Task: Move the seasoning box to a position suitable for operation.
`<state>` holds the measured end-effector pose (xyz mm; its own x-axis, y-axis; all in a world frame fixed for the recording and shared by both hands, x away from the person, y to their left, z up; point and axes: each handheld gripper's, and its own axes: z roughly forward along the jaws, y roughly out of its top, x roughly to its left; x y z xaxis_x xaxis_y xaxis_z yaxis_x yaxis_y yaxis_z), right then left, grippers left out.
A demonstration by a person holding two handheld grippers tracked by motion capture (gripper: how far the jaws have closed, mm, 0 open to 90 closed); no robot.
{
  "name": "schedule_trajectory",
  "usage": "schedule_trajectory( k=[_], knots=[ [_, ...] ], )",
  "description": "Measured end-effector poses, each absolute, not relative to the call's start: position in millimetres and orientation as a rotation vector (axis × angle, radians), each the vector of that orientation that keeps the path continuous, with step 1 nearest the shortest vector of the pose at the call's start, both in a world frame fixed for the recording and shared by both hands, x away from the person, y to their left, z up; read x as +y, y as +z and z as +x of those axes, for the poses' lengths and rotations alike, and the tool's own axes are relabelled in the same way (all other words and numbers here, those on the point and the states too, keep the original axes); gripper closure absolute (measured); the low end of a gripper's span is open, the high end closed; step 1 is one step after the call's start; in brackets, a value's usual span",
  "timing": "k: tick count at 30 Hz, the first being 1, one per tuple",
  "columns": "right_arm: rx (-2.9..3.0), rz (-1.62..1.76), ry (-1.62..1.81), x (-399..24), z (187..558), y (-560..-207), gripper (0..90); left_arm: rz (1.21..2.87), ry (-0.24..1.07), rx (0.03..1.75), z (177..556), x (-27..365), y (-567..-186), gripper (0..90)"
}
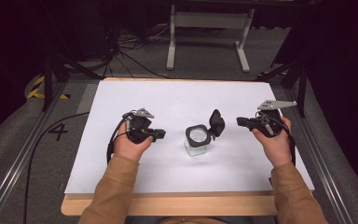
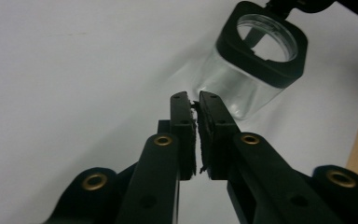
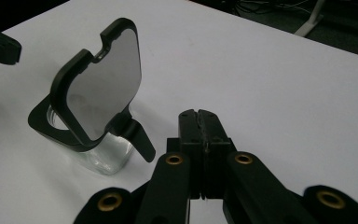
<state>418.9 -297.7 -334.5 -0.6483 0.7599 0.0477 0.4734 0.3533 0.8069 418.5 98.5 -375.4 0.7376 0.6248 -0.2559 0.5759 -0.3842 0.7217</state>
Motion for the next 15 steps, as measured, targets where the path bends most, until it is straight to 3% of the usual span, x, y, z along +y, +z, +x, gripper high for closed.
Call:
schedule_trajectory(
  k=[15],
  knots=[
    [2.312,1.006,1.299,-286.3,414.8,-333.0,90.0,2.126,0.018,0.840,416.2,70.0,-387.4,90.0]
  ],
)
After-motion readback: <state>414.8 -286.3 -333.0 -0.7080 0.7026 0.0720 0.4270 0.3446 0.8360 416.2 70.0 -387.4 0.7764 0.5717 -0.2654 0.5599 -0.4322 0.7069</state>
